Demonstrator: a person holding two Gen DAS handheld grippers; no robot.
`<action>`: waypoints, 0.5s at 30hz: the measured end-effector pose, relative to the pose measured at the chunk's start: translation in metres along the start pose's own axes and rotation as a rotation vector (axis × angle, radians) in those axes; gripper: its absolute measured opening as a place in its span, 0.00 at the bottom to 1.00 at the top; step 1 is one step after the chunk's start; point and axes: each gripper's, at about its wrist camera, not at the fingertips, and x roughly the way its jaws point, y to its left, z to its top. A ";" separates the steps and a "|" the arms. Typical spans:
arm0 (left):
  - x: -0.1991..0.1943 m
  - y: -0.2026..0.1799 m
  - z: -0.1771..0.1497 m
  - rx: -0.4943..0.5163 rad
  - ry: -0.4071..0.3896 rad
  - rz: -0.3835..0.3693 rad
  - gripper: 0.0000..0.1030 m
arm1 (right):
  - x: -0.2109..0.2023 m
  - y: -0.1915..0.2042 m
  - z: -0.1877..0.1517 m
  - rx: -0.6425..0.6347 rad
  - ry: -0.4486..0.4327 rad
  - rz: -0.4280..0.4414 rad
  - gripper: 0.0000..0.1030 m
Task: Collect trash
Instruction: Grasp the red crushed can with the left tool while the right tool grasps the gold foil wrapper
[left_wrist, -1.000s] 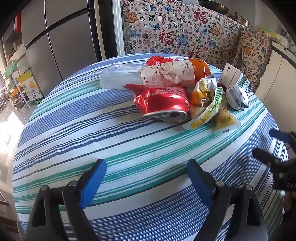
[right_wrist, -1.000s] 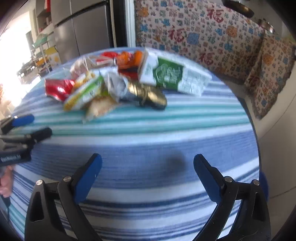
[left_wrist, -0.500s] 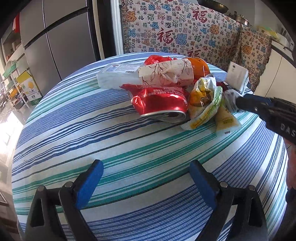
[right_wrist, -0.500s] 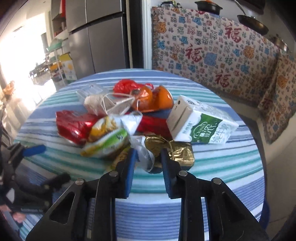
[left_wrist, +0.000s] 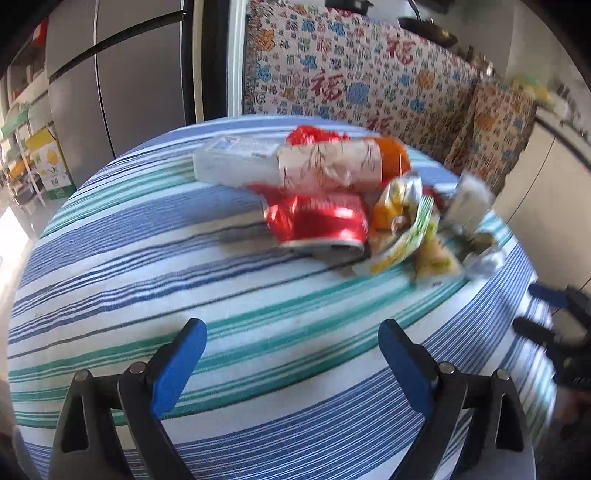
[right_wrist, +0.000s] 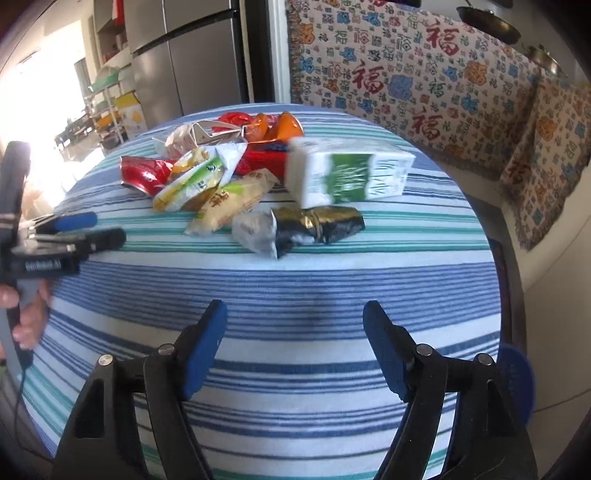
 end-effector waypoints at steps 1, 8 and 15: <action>-0.004 0.001 0.005 -0.012 -0.020 -0.021 0.93 | -0.003 0.000 -0.002 0.000 -0.003 0.005 0.75; 0.015 0.003 0.061 -0.022 0.001 -0.045 0.93 | -0.010 -0.001 0.000 0.006 -0.033 0.011 0.75; 0.023 0.009 0.057 -0.010 0.038 -0.141 0.62 | -0.013 -0.005 0.005 0.012 -0.046 0.002 0.75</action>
